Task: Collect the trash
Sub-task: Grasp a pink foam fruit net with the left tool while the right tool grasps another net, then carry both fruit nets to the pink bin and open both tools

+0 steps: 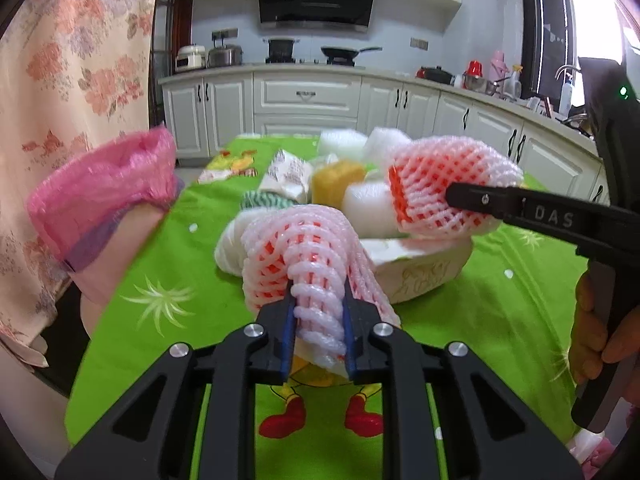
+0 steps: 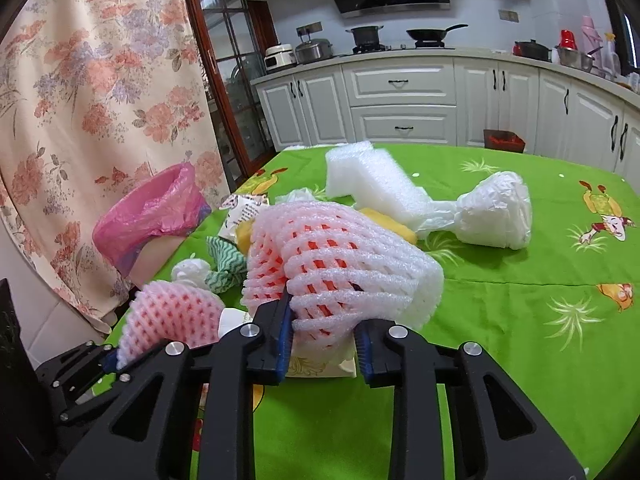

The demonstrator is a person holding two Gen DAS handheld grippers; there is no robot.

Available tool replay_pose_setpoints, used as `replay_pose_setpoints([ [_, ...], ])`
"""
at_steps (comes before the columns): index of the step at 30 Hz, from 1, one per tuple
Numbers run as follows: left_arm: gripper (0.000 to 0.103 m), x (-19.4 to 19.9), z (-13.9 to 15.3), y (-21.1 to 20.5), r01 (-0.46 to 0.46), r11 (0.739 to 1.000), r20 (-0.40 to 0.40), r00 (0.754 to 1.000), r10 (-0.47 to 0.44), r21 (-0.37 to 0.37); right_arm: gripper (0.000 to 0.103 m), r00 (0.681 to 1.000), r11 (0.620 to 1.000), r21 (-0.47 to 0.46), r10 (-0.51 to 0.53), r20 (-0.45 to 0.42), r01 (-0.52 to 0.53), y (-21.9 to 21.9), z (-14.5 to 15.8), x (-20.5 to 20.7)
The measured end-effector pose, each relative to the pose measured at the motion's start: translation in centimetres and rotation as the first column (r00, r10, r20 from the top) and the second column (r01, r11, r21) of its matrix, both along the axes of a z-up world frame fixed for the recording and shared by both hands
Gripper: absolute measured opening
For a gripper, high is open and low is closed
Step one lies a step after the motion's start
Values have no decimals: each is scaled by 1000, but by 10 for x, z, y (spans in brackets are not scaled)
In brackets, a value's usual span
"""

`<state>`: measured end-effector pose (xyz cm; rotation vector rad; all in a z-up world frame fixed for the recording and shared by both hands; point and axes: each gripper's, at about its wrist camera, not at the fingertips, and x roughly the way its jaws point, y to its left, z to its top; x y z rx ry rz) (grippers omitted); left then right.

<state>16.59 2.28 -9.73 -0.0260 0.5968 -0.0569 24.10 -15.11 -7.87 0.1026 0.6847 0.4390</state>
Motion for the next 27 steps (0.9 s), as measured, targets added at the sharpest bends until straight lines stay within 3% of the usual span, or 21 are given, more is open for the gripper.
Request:
replay_pose_setpoints([
  [4,19,-12,14,-1,-8,1000,48,999,7,14,27,1000,1000,5,-5,29,5,-4,12,-4],
  [10,19,-13,32,19,-52,998,65,996,54,-32,27,997,999,5,34,65,-34,10,31,-6],
  [27,19,-2,88,131,-267,963,141,953,270,-35,27,962,969,-13,246,122,-246,124,63,21],
])
